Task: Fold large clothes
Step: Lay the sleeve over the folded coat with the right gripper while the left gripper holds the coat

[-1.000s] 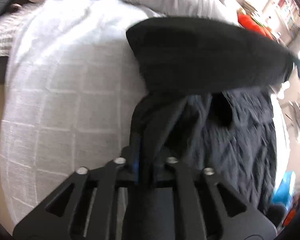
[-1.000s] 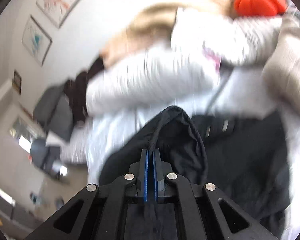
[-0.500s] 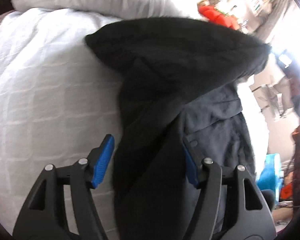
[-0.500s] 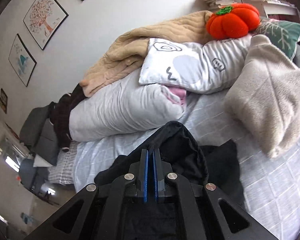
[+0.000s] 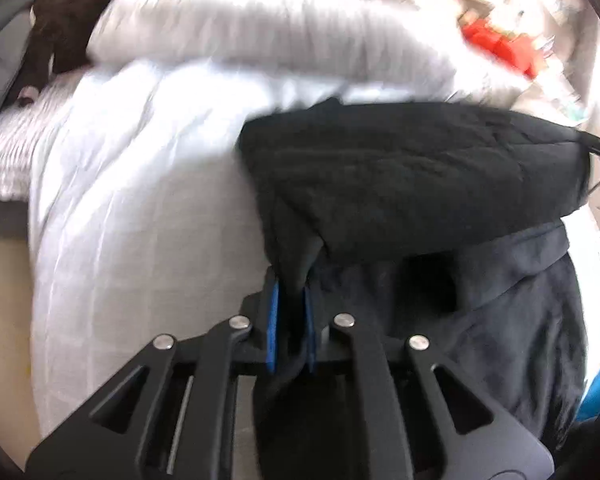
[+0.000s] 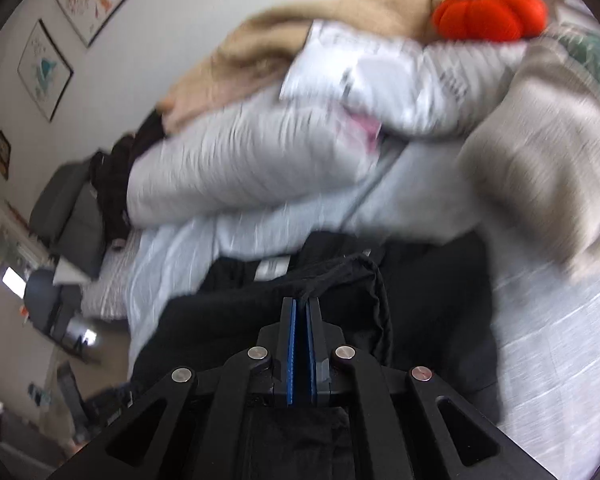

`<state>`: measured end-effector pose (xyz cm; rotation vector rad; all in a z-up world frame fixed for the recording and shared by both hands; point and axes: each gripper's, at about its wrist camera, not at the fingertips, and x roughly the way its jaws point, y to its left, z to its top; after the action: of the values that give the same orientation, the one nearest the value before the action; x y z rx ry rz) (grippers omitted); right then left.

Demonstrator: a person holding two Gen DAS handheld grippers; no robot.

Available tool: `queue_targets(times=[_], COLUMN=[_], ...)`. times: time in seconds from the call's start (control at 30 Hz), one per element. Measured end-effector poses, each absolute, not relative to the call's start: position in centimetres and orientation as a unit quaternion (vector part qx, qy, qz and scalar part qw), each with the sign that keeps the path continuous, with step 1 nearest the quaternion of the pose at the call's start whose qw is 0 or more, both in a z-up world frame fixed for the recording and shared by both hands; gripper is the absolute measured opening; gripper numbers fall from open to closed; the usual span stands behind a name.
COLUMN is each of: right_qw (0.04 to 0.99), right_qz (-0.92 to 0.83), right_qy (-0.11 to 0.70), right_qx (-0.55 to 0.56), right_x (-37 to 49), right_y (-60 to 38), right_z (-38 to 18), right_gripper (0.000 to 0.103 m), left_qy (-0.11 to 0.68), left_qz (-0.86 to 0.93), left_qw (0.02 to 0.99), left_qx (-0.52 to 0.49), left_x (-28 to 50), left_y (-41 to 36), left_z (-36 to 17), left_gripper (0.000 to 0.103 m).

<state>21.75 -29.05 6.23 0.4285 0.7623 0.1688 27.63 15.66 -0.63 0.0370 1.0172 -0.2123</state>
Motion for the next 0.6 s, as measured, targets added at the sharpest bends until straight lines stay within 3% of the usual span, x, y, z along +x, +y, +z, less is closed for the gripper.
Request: queue_targets(times=[0.1,0.17,0.2,0.27,0.33,0.37,0.57,0.6], right_qw=[0.889,0.872,0.870,0.870,0.873,0.878,0.868,0.867], right_qz=[0.049,0.032,0.032,0.040,0.054,0.062,0.068,0.062], right_qy=[0.433,0.477,0.480,0.471,0.451,0.428,0.410,0.418], right_qx=[0.137,0.106,0.106,0.139,0.177,0.205,0.272,0.265], right_x=[23.3,23.7,23.6,22.6,21.9,21.5,24.2,25.1], right_y=[-25.9,-25.2,-25.3,-26.7,-28.2,-29.3,-30.8,-30.1], right_z=[0.9,-2.2,-2.7,-2.9,-2.0,-1.2,-0.6,-0.9], right_gripper=[0.009,0.010,0.017,0.033,0.061,0.064,0.065,0.058], left_qy=[0.568,0.566,0.563,0.549,0.517,0.503,0.467,0.462], left_qz=[-0.080,-0.100,-0.109,-0.126,-0.127,-0.129,-0.152,-0.159], left_qw=[0.818,0.818,0.819,0.826,0.846,0.854,0.871,0.872], left_qx=[0.050,0.033,0.026,0.016,0.025,0.028,0.003,-0.004], left_x=[28.1,27.4,27.2,27.0,27.4,28.0,32.5,33.3], left_y=[17.1,18.3,18.7,19.7,20.5,20.3,16.4,14.9], left_z=[-4.6,-4.3,-3.9,-2.2,0.1,1.0,2.5,2.4], left_gripper=[0.018,0.021,0.024,0.045,0.054,0.055,0.054,0.051])
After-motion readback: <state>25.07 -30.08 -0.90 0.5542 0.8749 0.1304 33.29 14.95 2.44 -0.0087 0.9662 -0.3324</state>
